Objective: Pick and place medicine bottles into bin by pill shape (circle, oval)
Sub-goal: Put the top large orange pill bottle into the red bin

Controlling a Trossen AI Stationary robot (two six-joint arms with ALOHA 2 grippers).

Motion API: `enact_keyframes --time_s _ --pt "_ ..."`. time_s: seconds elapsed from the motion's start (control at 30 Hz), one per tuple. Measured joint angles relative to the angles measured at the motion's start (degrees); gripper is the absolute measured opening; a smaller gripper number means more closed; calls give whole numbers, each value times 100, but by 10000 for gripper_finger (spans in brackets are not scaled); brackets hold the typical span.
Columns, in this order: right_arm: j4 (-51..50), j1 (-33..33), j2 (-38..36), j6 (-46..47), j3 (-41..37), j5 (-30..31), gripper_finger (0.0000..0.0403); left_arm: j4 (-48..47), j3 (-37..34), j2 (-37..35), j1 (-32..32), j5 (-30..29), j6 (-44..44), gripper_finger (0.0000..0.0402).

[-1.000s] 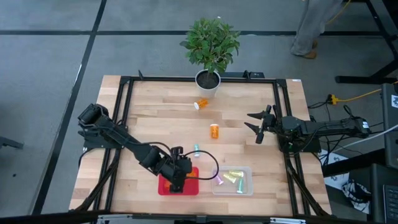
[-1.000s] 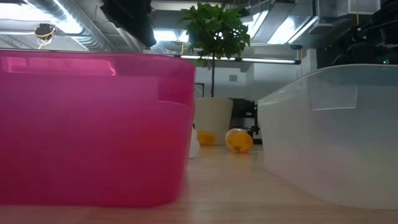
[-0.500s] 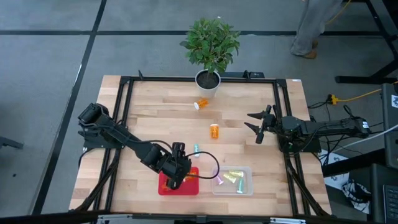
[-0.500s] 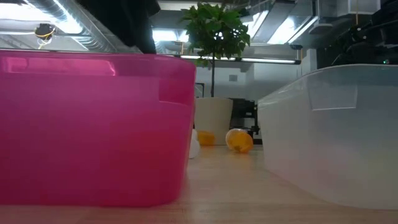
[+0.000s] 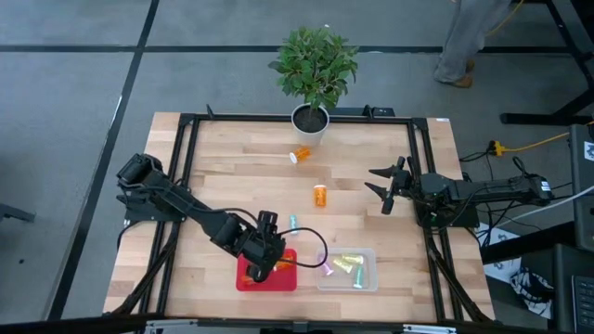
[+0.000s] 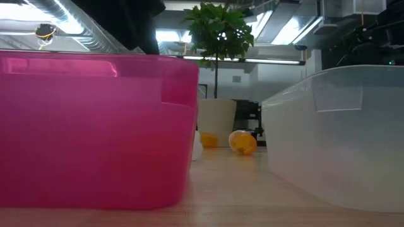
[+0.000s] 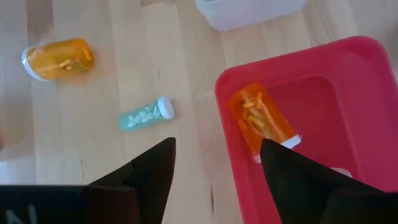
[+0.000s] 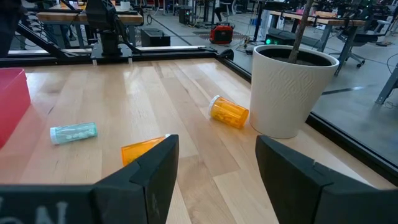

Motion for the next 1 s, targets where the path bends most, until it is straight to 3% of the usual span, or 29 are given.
enact_keyframes --time_s 0.27,0.53,0.7,1.0 --pt "1 -2 2 39 0 -1 215 -218 0 -416 88 70 141 228" --pt "24 0 2 1300 0 -40 215 419 -282 -1316 327 293 894 228" --pt "308 0 1 1655 4 2 215 1470 -1404 -2027 643 983 1312 228" --pt "349 0 4 1885 4 257 215 3579 -3979 -4026 1577 1370 1274 228"
